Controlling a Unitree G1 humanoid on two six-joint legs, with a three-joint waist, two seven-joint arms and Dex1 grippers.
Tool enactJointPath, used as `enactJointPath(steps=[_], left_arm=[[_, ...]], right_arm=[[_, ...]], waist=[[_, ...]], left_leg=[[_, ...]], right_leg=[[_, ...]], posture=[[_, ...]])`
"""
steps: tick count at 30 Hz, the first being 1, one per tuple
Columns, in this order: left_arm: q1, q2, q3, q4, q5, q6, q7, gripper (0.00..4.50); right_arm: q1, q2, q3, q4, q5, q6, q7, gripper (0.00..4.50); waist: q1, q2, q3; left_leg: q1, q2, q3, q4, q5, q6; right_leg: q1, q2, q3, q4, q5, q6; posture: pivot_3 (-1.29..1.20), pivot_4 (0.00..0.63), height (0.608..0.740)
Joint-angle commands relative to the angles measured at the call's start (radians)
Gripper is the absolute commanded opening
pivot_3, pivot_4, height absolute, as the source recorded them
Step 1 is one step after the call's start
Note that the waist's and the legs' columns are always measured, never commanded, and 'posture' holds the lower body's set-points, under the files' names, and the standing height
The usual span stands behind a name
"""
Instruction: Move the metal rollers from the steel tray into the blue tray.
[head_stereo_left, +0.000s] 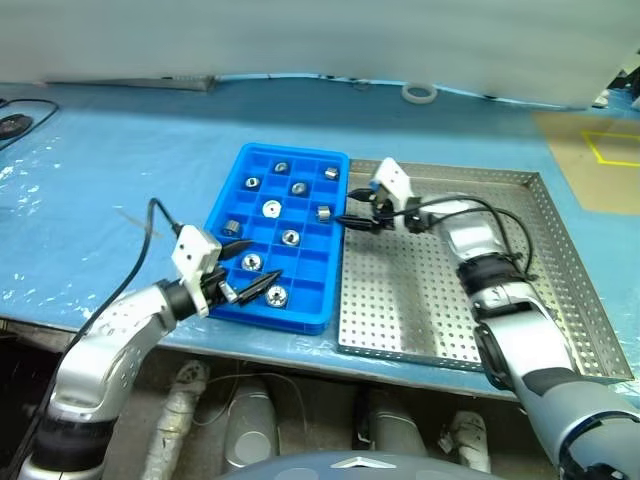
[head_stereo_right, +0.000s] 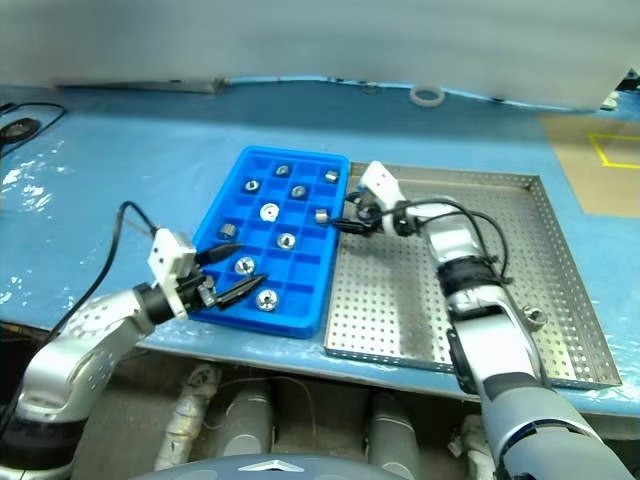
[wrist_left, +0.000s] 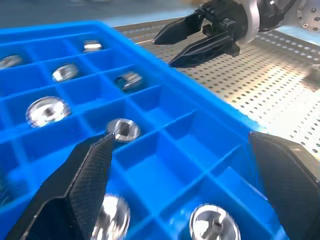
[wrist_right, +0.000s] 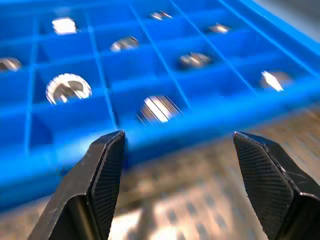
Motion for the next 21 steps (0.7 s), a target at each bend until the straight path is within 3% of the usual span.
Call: enactJointPath(steps=[1, 11, 21], left_arm=[[-0.072, -0.010, -0.044, 0.072, 0.019, -0.043, -0.072, 4.50], [-0.288, -0.095, -0.158, 0.340, 0.074, -0.132, -0.248, 4.50], [-0.379, -0.156, -0.189, 0.479, 0.119, -0.186, -0.343, 4.50]], right_arm=[[0.064, -0.057, -0.061, -0.164, 0.037, 0.081, -0.044, 3.62], [0.319, -0.221, -0.229, -0.486, 0.081, 0.294, -0.182, 3.62], [0.486, -0.279, -0.313, -0.636, 0.106, 0.445, -0.283, 3.62]], waist=[[-0.025, 0.000, 0.000], [-0.115, 0.000, 0.000], [-0.165, 0.000, 0.000]], left_leg=[[0.000, 0.000, 0.000, 0.000, 0.000, 0.000], [0.009, -0.002, 0.007, 0.001, -0.001, 0.002], [0.010, -0.002, 0.009, 0.002, -0.002, 0.004]], right_leg=[[0.000, 0.000, 0.000, 0.000, 0.000, 0.000], [0.002, 0.001, 0.010, 0.001, 0.001, 0.001], [0.002, 0.004, 0.014, -0.002, 0.000, 0.004]], posture=[[-0.15, 0.150, 0.740], [-0.40, 0.150, 0.740], [-0.49, 0.150, 0.740]])
